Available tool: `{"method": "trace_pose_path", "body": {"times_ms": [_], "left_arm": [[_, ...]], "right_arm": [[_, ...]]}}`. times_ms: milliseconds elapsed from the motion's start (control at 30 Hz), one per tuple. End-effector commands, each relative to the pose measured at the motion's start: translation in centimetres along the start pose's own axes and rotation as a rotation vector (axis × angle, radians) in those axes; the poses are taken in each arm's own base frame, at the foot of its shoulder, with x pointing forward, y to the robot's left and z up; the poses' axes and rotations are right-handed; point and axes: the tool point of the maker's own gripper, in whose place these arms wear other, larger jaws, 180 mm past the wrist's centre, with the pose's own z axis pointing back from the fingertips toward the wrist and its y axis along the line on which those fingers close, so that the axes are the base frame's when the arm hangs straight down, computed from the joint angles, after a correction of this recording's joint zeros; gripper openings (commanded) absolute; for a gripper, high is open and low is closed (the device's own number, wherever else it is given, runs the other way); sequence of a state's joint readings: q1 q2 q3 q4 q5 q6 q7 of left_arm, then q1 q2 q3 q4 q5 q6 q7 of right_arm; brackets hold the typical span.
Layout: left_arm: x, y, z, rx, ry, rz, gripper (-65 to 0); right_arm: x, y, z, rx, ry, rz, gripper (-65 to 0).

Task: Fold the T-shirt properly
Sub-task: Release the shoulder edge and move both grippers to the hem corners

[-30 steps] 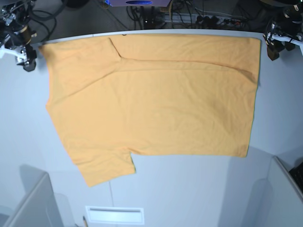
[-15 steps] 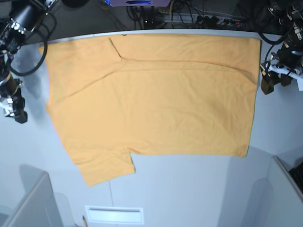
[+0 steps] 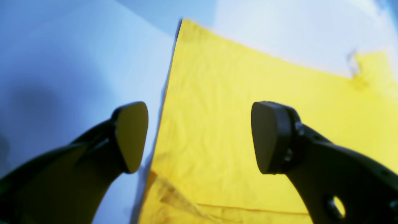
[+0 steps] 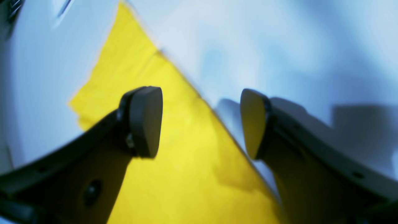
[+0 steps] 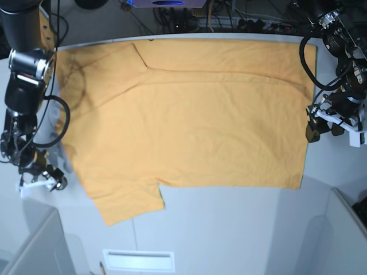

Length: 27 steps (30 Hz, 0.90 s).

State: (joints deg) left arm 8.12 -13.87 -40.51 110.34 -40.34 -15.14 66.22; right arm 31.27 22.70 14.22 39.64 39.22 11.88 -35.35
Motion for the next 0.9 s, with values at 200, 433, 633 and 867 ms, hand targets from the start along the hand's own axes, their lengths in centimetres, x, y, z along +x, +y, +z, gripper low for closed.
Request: {"method": "trace_pose_path", "body": {"times_ms": [200,433,633,867], "left_arm": [[-0.9,1.1,0.4,0.062,0.029,-0.059,-15.8],[-0.9,1.2,0.4,0.063,0.027,-0.057,-15.8],[-2.0,1.9,0.1,0.073,0.062,-0.041,-15.8],[-3.0,2.8,-0.6,0.079,0.097,-0.006,-15.8]], "right_arm": [[0.8,1.1,-2.5,0.043,0.033,0.101,-27.8],[-0.4,0.7,-2.9,0.039,0.057,0.082,-19.7],[-4.3,3.6,-3.1,0.166,0.199,0.150,-19.8],[-4.9,3.6,-3.1,0.168,0.215,0.166,-19.8]]}}
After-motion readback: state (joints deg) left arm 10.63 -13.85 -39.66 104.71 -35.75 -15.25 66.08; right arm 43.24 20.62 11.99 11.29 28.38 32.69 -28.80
